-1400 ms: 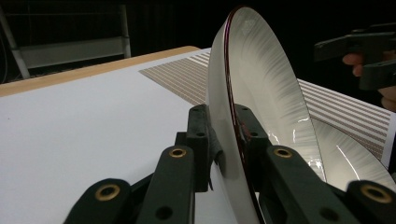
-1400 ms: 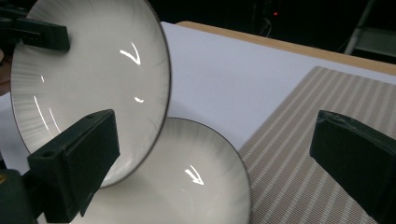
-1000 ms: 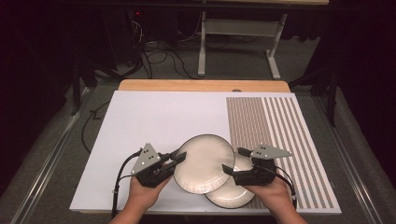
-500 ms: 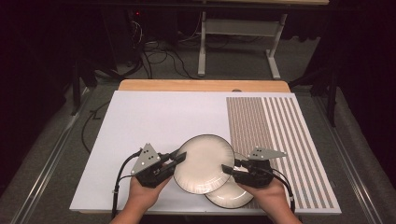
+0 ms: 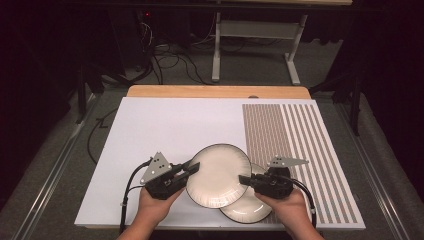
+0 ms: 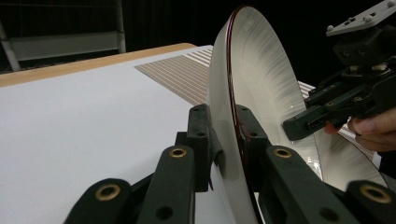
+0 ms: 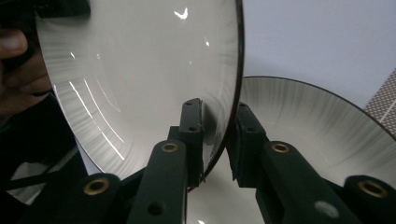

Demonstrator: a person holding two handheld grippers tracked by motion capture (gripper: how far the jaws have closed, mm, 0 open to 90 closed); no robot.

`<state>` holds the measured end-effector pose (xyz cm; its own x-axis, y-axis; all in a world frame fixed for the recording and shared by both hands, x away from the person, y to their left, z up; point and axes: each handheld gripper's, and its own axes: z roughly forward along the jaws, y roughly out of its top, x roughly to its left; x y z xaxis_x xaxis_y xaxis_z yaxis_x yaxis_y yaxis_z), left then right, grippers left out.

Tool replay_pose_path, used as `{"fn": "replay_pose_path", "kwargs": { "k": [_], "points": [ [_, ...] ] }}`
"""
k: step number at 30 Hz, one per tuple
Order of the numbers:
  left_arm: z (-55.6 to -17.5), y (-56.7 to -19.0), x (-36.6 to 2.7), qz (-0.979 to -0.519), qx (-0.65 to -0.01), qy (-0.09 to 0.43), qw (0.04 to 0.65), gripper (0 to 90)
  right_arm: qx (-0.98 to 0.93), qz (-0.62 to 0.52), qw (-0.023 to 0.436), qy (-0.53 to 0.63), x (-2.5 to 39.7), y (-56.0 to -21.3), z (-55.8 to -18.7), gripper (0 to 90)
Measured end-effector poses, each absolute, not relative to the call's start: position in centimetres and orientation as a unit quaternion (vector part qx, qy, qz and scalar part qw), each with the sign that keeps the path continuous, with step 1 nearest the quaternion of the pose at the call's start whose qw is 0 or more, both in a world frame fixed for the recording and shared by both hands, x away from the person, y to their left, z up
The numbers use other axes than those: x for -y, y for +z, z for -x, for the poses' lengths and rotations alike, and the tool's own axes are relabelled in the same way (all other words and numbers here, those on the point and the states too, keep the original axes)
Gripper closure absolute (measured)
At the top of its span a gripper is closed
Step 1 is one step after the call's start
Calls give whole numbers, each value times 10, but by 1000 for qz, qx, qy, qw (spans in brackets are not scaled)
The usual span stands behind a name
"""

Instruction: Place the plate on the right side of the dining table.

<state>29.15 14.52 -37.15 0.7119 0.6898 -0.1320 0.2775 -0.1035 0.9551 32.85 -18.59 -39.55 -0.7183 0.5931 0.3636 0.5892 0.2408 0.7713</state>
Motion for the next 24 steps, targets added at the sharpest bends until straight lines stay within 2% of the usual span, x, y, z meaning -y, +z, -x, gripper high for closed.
{"fn": "replay_pose_path", "kwargs": {
  "k": [6, 12, 17, 24],
  "points": [
    [-287, -364, -141, -729, -336, 174, 571, 804, -770, -388, -30, 506, 194, -394, -329, 853],
    [-292, -357, -135, -738, -340, 173, 557, 811, -765, -390, -11, 513, 200, -387, -329, 864],
    [-297, -351, -131, -742, -338, 170, 554, 812, -767, -381, 31, 516, 204, -375, -326, 866],
    [-306, -337, -119, -745, -320, 175, 559, 813, -759, -377, 61, 528, 215, -361, -326, 866]
  ]
}}
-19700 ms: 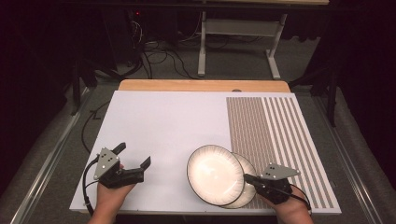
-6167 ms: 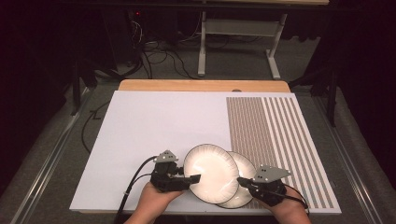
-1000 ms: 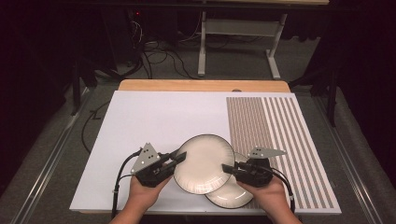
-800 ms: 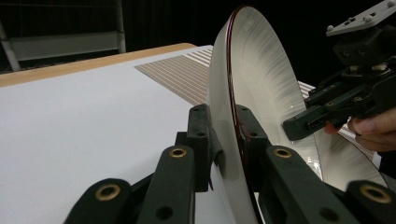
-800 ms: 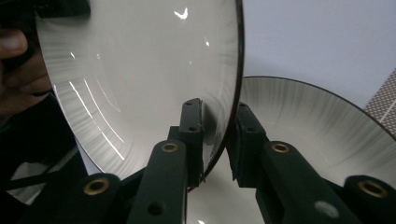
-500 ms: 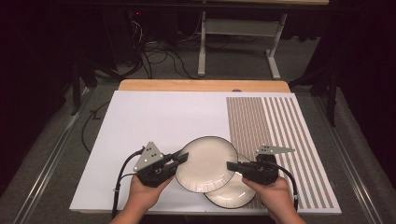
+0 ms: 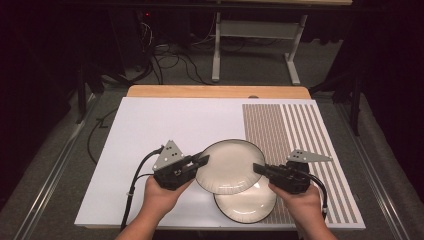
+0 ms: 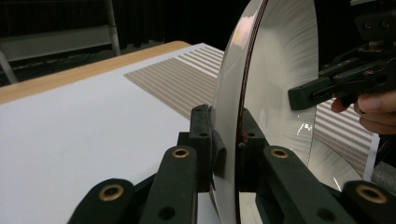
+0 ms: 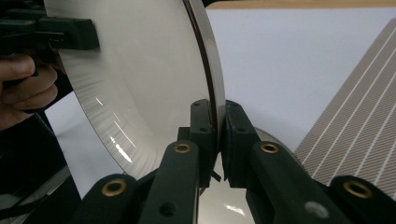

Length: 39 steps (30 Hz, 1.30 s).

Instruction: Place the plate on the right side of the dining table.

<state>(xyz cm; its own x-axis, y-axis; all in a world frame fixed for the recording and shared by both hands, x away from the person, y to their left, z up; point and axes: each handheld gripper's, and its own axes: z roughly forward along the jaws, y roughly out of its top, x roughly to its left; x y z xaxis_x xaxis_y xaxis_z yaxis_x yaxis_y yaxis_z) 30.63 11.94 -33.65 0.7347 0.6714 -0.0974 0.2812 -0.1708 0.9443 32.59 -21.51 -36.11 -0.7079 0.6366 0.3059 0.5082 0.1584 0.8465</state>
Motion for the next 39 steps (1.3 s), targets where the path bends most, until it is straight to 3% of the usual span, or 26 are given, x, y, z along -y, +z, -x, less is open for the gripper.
{"fn": "replay_pose_path", "kwargs": {
  "k": [18, 39],
  "points": [
    [-349, -326, -79, -752, -320, 140, 559, 812, -751, -382, 134, 521, 252, -333, -341, 868],
    [-398, -327, -15, -766, -316, 108, 550, 801, -731, -426, 175, 504, 308, -323, -359, 869]
  ]
}}
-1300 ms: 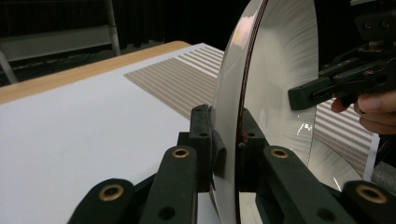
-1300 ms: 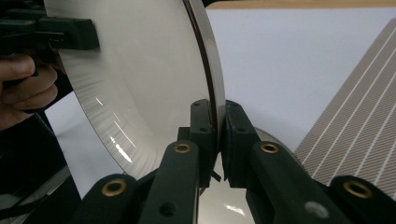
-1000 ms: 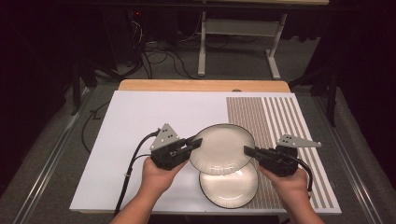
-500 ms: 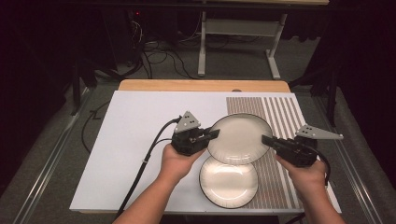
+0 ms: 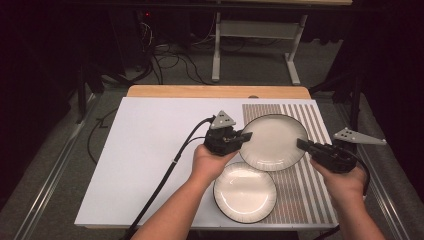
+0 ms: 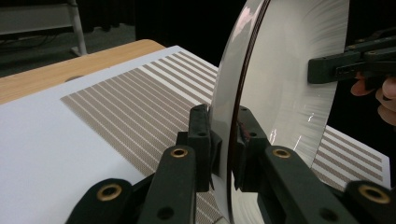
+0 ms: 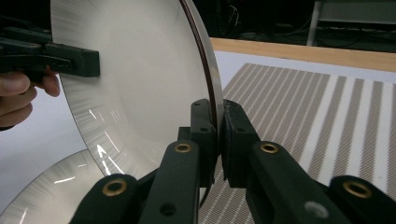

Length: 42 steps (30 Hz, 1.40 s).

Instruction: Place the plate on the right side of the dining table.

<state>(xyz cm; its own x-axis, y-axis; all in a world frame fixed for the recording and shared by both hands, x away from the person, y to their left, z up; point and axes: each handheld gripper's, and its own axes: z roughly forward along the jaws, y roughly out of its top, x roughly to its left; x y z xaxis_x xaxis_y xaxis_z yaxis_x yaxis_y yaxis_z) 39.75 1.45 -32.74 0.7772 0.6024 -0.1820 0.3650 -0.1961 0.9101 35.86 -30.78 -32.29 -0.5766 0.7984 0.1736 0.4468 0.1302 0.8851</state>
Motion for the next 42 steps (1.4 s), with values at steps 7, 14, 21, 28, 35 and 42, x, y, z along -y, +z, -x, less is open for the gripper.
{"fn": "replay_pose_path", "kwargs": {
  "k": [7, 14, 21, 28, 35, 42],
  "points": [
    [-413, -334, 10, -773, -315, 95, 543, 796, -723, -447, 184, 493, 330, -329, -365, 868],
    [-423, -344, 32, -778, -321, 85, 534, 787, -717, -464, 190, 485, 345, -336, -366, 868],
    [-429, -358, 49, -783, -324, 72, 526, 781, -713, -478, 191, 475, 361, -347, -367, 867],
    [-432, -373, 59, -789, -334, 65, 512, 773, -708, -491, 185, 473, 368, -362, -366, 869],
    [-432, -382, 65, -798, -340, 57, 495, 764, -709, -499, 182, 464, 372, -372, -364, 870],
    [-432, -385, 66, -803, -345, 56, 483, 759, -711, -501, 181, 460, 371, -377, -363, 870]
  ]
}}
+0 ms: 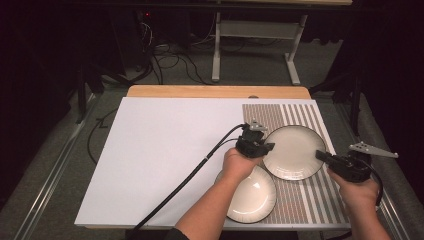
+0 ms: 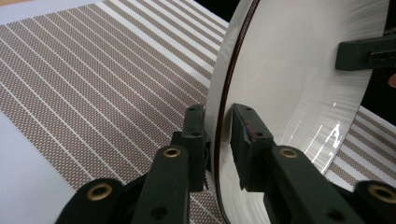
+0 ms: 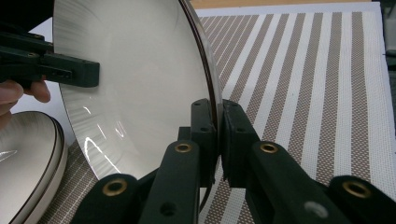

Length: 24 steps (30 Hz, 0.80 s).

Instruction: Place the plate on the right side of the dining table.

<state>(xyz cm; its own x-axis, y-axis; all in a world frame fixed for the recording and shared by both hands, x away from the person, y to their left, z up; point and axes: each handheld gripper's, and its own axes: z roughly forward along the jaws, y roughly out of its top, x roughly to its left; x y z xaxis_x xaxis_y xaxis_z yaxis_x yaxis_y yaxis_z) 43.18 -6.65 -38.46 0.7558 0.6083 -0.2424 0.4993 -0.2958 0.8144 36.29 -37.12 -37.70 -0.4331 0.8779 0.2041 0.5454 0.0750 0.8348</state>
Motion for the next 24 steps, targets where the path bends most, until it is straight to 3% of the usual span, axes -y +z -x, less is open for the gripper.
{"fn": "replay_pose_path", "kwargs": {
  "k": [14, 24],
  "points": [
    [-434, -387, 73, -808, -359, 74, 461, 729, -713, -502, 184, 453, 371, -383, -365, 867],
    [-418, -364, 32, -783, -336, 110, 512, 490, -714, -506, 193, 443, 369, -383, -365, 860]
  ]
}}
